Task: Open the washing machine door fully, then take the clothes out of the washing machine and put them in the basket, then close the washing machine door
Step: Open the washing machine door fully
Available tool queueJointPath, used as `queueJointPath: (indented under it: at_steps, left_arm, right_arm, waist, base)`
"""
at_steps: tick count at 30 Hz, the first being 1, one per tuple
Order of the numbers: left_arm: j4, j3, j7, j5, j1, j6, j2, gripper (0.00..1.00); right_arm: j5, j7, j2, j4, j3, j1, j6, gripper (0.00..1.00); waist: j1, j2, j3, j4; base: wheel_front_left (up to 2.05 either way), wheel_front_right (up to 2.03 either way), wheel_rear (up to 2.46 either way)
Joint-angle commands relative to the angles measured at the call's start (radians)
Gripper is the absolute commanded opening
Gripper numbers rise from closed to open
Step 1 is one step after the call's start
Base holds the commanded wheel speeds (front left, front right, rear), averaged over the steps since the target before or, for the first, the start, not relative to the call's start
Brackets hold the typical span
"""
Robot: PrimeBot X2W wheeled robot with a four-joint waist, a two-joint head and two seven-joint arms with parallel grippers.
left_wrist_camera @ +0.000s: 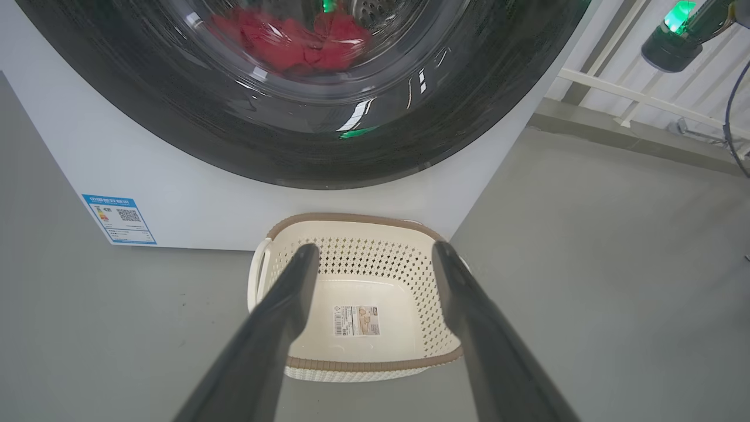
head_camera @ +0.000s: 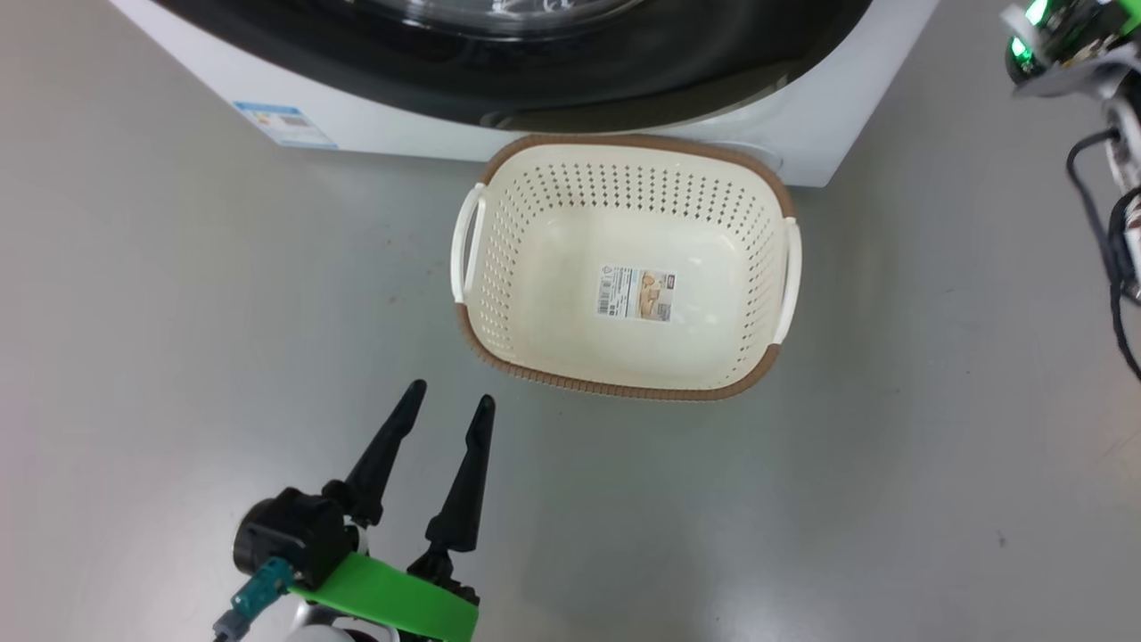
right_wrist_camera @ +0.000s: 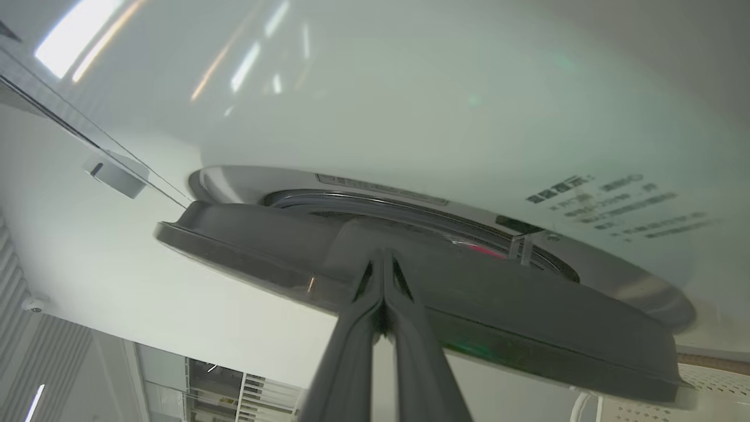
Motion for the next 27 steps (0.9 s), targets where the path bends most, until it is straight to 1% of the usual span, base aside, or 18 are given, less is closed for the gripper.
queueJointPath:
  at_steps: [1, 7, 15, 22, 27]
  left_arm:
    - [-0.015, 0.026, -0.012, -0.006, -0.018, -0.006, 0.016, 1.0]
    - [-0.014, 0.012, -0.012, -0.016, -0.035, -0.006, 0.014, 1.0]
    - [-0.02, 0.008, -0.012, -0.027, -0.051, -0.006, 0.011, 1.0]
    - [-0.02, 0.009, -0.012, -0.027, -0.053, -0.006, 0.009, 1.0]
    - [-0.018, 0.01, -0.012, -0.027, -0.046, -0.006, 0.008, 1.0]
  right_arm:
    - [0.013, 0.023, 0.008, -0.012, -0.004, -0.022, 0.001, 0.0]
    - [0.05, 0.125, 0.007, 0.061, -0.017, -0.092, 0.001, 0.0]
    - [0.054, 0.214, 0.01, 0.128, -0.003, -0.152, 0.001, 0.0]
    - [0.048, 0.251, 0.026, 0.139, 0.009, -0.157, 0.001, 0.0]
    - [0.038, 0.283, 0.034, 0.112, 0.019, -0.101, 0.001, 0.0]
  waist:
    - [-0.0001, 0.0, 0.014, 0.011]
    - [-0.0001, 0.0, 0.039, 0.025]
    - [-0.0001, 0.0, 0.057, 0.036]
    - [-0.0001, 0.0, 0.049, 0.033]
    - [-0.0001, 0.0, 0.012, 0.03]
  base:
    - [0.0, 0.0, 0.0]
    - [0.0, 0.0, 0.0]
    - [0.0, 0.0, 0.0]
    - [0.0, 0.0, 0.0]
    - [0.0, 0.0, 0.0]
